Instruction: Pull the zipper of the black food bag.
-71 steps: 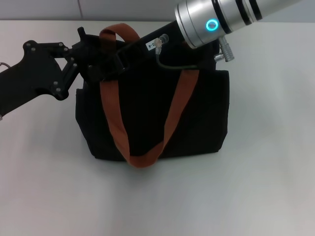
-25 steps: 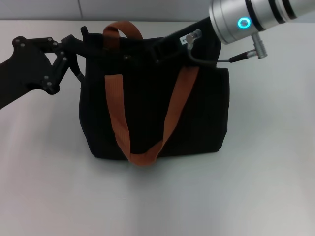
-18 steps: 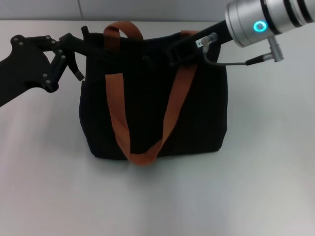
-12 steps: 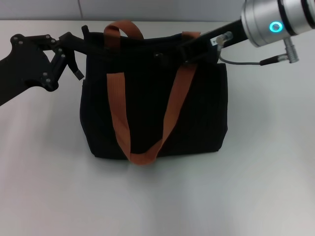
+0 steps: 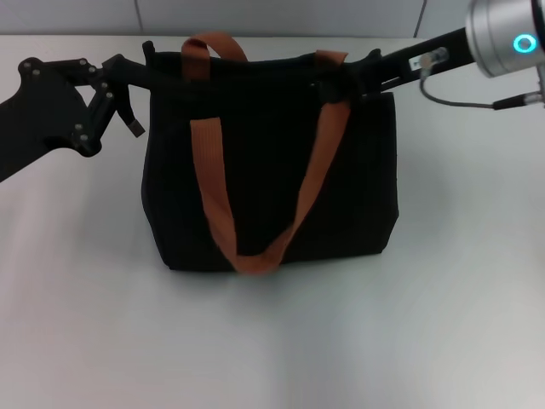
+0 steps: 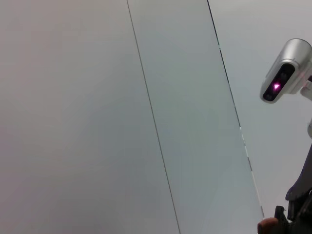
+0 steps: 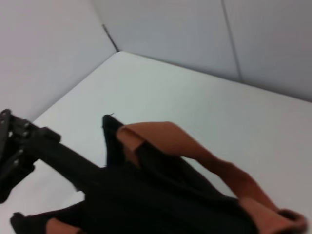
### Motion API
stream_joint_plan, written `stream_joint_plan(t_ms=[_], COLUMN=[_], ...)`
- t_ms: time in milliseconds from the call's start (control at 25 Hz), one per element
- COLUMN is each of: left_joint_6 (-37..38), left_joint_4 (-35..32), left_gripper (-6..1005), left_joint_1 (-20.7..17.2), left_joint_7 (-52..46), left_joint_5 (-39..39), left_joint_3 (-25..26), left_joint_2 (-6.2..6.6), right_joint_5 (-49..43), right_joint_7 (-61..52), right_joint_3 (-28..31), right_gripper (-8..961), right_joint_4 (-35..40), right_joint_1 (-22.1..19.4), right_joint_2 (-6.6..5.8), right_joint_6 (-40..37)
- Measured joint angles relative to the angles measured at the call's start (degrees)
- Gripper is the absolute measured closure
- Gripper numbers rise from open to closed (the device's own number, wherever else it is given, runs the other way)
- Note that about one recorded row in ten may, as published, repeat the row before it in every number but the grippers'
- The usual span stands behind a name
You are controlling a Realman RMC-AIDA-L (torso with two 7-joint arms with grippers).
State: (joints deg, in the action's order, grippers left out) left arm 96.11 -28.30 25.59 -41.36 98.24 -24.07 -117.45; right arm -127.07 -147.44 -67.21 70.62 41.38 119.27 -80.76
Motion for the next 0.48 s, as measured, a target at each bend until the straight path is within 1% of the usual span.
stream_joint_plan(t_ms=[320,480], left_joint_6=[0.0,0.14], left_joint_4=[0.0,0.0], left_gripper=[978,978], left_joint_1=[-0.02,0.01], left_joint_7=[-0.03,-0.04], left_joint_5=[-0.01,-0.06], left_joint_3=[0.52,0.53], left_joint_2=[-0.03,-0.06], right_joint_5=[-0.05,0.11], right_joint_7=[-0.04,-0.04], right_joint_3=[0.99,1.02], right_gripper=[954,954], right_joint_4=[2.8,3.01], right_joint_1=[-1.8,-1.92], right_joint_2=[0.08,0.13], right_joint_6=[-1.05,-1.1])
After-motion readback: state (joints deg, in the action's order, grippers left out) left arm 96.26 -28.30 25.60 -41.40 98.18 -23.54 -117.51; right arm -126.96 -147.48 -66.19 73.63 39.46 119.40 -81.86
